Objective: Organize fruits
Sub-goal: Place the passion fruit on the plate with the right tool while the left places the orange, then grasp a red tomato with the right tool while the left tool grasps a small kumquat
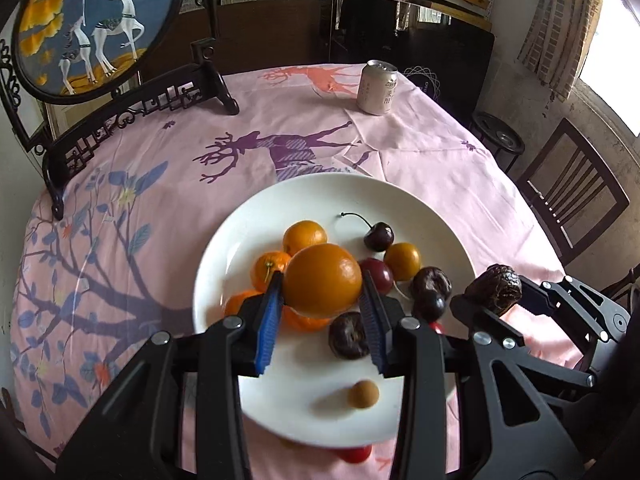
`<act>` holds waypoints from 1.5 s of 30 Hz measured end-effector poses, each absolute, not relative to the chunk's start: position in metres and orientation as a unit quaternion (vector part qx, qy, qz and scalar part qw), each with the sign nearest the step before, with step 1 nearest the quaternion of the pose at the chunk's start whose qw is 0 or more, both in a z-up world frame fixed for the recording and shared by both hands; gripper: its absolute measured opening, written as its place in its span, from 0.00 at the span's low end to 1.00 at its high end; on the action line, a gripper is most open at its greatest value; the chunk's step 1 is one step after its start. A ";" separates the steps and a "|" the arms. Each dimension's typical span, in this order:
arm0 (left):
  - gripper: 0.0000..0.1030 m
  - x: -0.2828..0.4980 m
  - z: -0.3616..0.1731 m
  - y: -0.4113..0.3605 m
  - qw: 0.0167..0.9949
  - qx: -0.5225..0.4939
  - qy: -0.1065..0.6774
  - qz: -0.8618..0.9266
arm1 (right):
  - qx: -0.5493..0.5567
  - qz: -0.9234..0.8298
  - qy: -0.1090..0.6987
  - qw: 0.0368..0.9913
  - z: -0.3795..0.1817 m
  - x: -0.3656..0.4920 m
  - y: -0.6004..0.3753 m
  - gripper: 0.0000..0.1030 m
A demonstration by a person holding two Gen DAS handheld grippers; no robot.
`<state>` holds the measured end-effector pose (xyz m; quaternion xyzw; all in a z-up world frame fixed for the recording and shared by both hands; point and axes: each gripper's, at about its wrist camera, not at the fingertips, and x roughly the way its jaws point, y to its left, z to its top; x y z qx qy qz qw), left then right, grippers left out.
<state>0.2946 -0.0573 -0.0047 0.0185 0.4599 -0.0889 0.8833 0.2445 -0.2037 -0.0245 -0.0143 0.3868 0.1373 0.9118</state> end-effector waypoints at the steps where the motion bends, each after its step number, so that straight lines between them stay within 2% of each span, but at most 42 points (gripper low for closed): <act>1: 0.37 0.303 -0.011 -0.060 0.880 0.021 0.467 -0.088 | -0.020 0.128 0.394 0.910 -0.032 0.253 -0.204 0.37; 6: 0.37 0.326 -0.032 -0.068 0.870 0.025 0.485 -0.086 | -0.026 0.118 0.402 0.908 -0.052 0.269 -0.205 0.38; 9: 0.38 0.331 -0.036 -0.070 0.869 0.024 0.487 -0.084 | -0.045 0.102 0.390 0.914 -0.052 0.271 -0.204 0.61; 16: 0.65 0.299 -0.007 -0.065 0.896 0.035 0.437 -0.073 | -0.037 0.106 0.365 0.924 -0.028 0.245 -0.210 0.61; 25: 0.68 0.229 0.020 -0.063 0.913 0.033 0.397 -0.092 | -0.036 0.121 0.342 0.931 -0.003 0.181 -0.204 0.61; 31: 0.75 0.191 0.021 -0.051 0.916 0.018 0.387 -0.104 | -0.027 0.135 0.338 0.931 0.002 0.145 -0.198 0.66; 35: 0.86 0.162 0.007 -0.018 0.919 -0.008 0.386 -0.085 | -0.021 0.161 0.357 0.920 -0.011 0.122 -0.185 0.66; 40: 0.87 0.130 -0.028 0.038 0.914 -0.031 0.405 -0.010 | -0.016 0.215 0.413 0.885 -0.044 0.108 -0.155 0.66; 45: 0.86 0.109 -0.051 0.078 0.904 -0.053 0.424 0.030 | -0.020 0.221 0.429 0.876 -0.067 0.119 -0.130 0.66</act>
